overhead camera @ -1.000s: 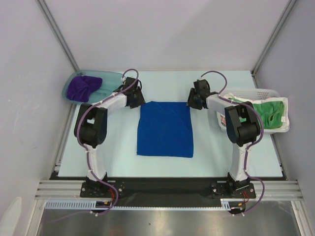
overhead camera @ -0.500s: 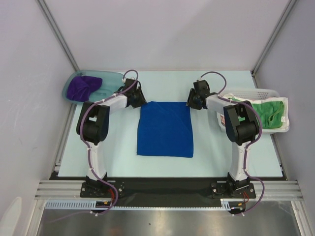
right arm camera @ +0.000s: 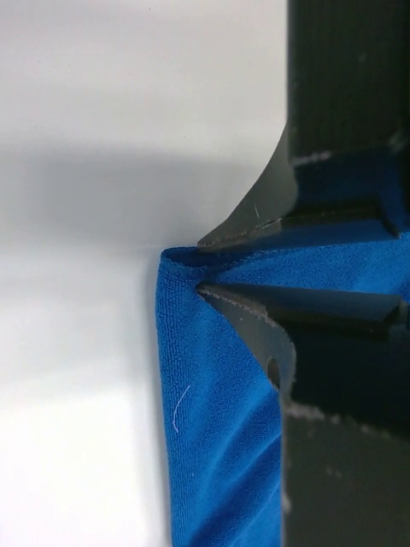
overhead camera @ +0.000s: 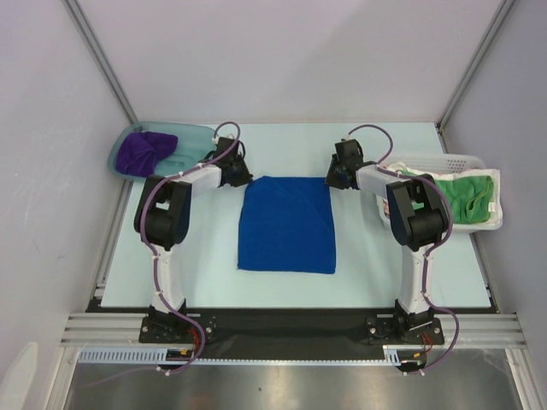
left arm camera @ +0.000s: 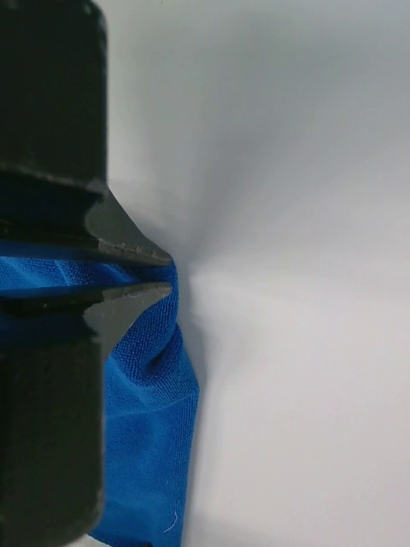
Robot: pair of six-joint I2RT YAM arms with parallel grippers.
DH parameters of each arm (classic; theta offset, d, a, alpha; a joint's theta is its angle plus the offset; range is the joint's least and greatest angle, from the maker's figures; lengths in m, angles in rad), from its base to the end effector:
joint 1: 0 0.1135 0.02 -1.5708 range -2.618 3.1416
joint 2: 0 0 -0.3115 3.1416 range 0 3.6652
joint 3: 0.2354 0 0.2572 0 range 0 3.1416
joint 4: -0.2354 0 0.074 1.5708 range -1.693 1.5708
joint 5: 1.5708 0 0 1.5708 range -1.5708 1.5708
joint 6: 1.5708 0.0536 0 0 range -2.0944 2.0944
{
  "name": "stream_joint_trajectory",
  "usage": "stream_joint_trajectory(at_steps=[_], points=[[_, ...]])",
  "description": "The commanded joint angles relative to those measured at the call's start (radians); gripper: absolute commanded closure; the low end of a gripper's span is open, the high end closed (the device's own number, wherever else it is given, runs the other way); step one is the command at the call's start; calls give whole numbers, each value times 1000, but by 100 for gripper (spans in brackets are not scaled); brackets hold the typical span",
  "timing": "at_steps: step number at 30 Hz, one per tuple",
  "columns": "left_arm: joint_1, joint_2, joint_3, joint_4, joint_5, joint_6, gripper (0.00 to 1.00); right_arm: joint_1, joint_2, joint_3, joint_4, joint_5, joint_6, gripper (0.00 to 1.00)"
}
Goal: Fold and stack the towels
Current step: Fold the towel
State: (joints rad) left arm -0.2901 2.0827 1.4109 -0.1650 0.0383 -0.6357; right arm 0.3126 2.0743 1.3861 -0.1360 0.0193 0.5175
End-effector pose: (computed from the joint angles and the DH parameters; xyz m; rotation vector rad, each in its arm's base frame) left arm 0.4700 -0.1425 0.1816 -0.4053 2.4278 -0.4647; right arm 0.4649 0.1492 0.1802 0.2573 2.4129 0.3618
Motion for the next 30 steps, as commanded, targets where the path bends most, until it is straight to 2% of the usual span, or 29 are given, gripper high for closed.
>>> stream_joint_trajectory(at_steps=[1, 3, 7, 8, 11, 14, 21, 28, 30], points=[[9, -10, 19, 39, 0, 2, 85, -6, 13, 42, 44, 22, 12, 76], [9, -12, 22, 44, -3, 4, 87, -7, 20, 45, 49, 22, 13, 78], [11, -15, 23, 55, -5, 5, 97, -13, 29, 47, 59, 19, 19, 85], [11, -16, 22, 58, -2, 8, 99, -15, 32, 47, 59, 18, 18, 89], [14, -27, 19, 64, -17, 13, 100, -21, 36, 47, 64, 13, 21, 97], [16, -47, 16, 70, -35, 19, 100, -26, 38, 44, 65, 16, 21, 100], [17, -113, -27, 107, -138, 39, 100, -40, 29, 22, 81, 18, 22, 100], [20, -112, -33, 147, -144, 62, 100, -46, 27, 10, 90, 18, 24, 100], [22, -93, -27, 153, -120, 73, 90, -47, 23, 5, 93, 18, 24, 100]])
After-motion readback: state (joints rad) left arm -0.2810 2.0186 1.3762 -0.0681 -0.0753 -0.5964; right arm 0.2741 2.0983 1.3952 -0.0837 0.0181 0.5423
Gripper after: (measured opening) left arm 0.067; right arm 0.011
